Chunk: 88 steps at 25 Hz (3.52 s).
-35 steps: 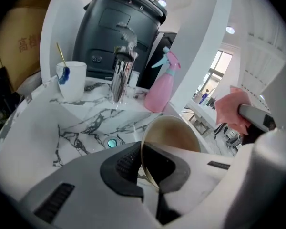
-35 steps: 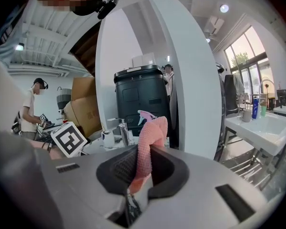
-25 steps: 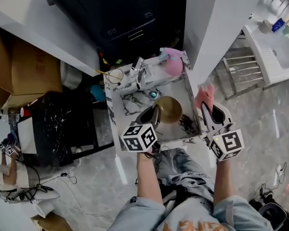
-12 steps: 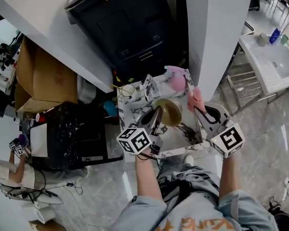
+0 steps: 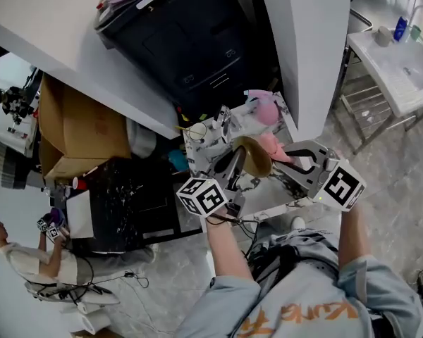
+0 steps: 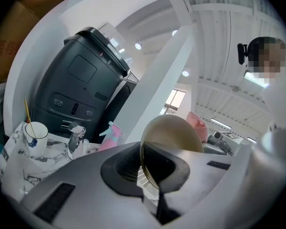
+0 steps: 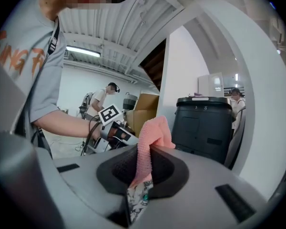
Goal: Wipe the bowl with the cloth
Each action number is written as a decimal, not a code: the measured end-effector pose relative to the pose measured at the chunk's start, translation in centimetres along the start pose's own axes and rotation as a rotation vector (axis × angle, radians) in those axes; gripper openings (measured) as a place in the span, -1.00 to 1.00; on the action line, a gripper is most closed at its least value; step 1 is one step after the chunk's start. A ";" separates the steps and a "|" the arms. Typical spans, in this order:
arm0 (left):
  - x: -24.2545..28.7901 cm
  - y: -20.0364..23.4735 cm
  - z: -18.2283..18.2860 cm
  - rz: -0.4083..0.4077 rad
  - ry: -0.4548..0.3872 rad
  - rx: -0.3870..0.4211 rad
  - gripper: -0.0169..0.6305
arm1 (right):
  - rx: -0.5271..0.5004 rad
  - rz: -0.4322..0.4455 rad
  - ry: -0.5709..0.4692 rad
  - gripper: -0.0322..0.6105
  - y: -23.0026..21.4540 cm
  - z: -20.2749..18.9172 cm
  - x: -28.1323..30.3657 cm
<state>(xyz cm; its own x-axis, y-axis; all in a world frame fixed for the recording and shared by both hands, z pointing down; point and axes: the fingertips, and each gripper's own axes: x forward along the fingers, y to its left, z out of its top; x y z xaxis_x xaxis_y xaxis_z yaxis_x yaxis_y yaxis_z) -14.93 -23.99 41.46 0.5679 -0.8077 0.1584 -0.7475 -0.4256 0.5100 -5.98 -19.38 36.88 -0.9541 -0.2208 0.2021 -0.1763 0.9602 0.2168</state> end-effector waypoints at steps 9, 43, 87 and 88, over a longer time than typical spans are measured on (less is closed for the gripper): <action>-0.1 -0.9 -1.4 -0.035 0.096 0.082 -0.85 | -0.015 0.081 -0.007 -0.75 1.0 0.0 -0.4; -0.7 -9.5 -4.9 -0.430 0.200 0.371 -0.85 | 0.251 0.333 -0.300 -0.75 3.0 2.3 -2.0; -4.0 -4.6 2.1 -0.323 -0.300 -0.072 -0.85 | 0.402 0.635 -0.448 -0.75 7.3 3.1 -2.3; -4.0 -4.6 1.9 -0.322 -0.295 -0.075 -0.85 | 0.403 0.635 -0.459 -0.75 7.3 3.3 -2.4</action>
<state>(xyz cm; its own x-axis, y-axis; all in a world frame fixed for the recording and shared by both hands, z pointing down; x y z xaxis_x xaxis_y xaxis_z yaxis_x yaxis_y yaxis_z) -14.43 -19.55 36.87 0.6369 -0.7252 -0.2616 -0.5149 -0.6527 0.5558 -5.78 -11.26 34.81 -0.8887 0.3828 -0.2523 0.4313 0.8847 -0.1769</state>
